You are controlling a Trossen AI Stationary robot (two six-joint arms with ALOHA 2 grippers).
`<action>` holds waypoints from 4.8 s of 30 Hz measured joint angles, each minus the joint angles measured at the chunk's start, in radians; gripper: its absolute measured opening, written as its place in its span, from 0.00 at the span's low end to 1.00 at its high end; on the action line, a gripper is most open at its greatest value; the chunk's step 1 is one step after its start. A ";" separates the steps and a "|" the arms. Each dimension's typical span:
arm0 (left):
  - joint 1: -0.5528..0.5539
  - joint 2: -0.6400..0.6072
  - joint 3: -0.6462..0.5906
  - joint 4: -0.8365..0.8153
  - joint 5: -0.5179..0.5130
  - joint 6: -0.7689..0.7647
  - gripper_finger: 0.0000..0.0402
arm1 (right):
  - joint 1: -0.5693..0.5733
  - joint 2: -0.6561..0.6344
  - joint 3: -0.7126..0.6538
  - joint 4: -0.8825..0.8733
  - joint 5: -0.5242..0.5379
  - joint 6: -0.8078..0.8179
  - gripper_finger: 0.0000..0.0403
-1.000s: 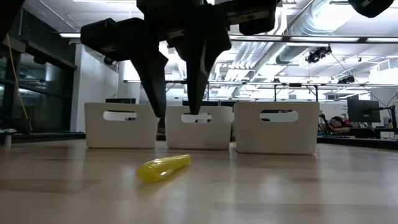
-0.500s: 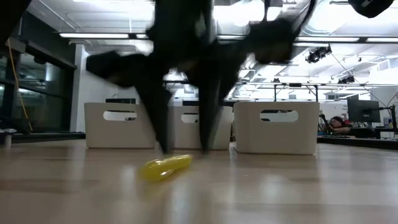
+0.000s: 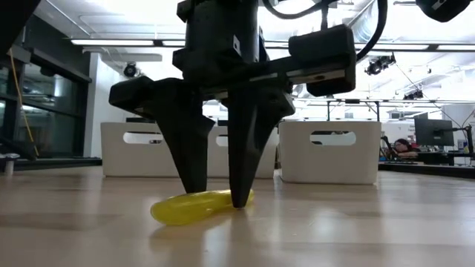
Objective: Pick & Place Markers
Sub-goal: Put the yellow pen into the left white bin
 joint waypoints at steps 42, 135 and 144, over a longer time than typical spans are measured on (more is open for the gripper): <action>0.000 0.001 -0.004 0.041 0.012 0.068 0.06 | 0.000 0.000 0.000 0.000 0.040 -0.011 0.30; 0.623 -0.386 -0.073 -0.543 -0.340 0.436 0.06 | 0.000 -0.054 -0.001 -0.086 0.096 -0.052 0.30; 0.642 -0.385 -0.291 -0.430 -0.221 0.333 0.06 | 0.000 -0.068 -0.001 -0.100 0.100 -0.028 0.30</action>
